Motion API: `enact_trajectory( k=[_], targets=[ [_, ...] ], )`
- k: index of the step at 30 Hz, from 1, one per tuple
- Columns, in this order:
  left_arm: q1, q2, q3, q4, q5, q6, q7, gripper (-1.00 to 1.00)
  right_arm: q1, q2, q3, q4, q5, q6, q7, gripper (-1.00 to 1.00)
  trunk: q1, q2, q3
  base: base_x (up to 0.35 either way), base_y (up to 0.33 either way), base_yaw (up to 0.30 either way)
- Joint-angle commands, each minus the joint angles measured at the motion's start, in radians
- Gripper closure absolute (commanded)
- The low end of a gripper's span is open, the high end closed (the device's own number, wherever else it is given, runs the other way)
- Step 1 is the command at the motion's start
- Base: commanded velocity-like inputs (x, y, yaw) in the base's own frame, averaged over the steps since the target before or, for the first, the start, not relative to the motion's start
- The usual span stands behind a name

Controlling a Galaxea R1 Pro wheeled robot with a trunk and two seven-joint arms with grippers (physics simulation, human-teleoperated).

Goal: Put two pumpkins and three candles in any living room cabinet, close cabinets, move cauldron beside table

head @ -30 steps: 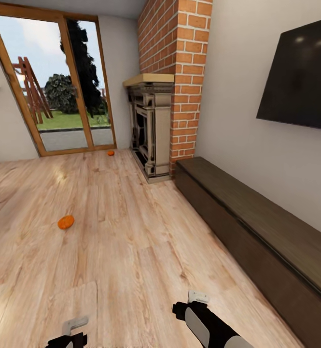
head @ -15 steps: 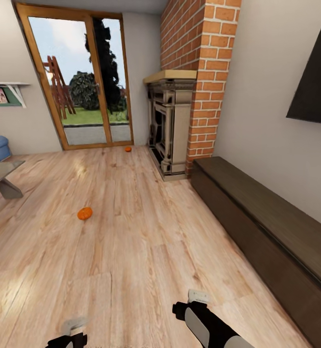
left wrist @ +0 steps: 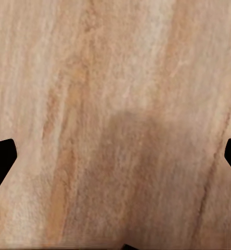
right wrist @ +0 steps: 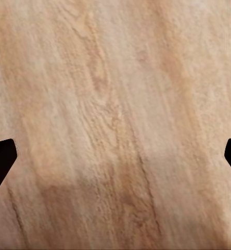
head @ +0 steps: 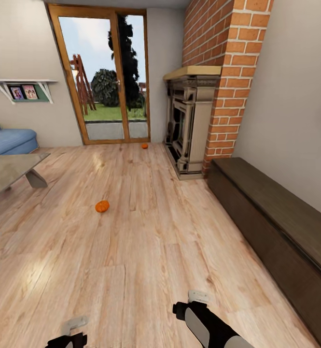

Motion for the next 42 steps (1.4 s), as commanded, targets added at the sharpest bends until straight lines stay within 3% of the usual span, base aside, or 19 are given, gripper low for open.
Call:
enact_trajectory(
  k=[1, 17, 25, 42],
  targets=[
    [0.000, 0.000, 0.000, 0.000, 0.000, 0.000, 0.000, -1.00, 0.000, 0.000, 0.000, 0.000, 0.000, 0.000, 0.000, -1.00, 0.000, 0.000, -0.001, 0.063, 0.000, 0.241],
    [0.001, 0.001, 0.001, 0.000, 0.001, -0.002, 0.000, -1.00, 0.000, 0.000, 0.000, 0.000, -0.004, 0.001, 0.002, -1.00, 0.000, 0.000, -0.017, 0.181, 0.059, 0.227],
    [0.001, 0.001, 0.001, 0.017, 0.004, -0.057, 0.000, -1.00, 0.000, 0.001, 0.000, 0.000, -0.003, 0.002, 0.002, -1.00, 0.000, 0.000, -0.018, 0.296, 0.115, 0.027],
    [0.001, 0.000, 0.001, 0.023, 0.003, -0.063, 0.000, -1.00, 0.000, 0.000, -0.001, 0.000, -0.005, 0.003, 0.003, -1.00, 0.000, 0.000, -0.018, 0.301, 0.106, 0.000]
  ],
)
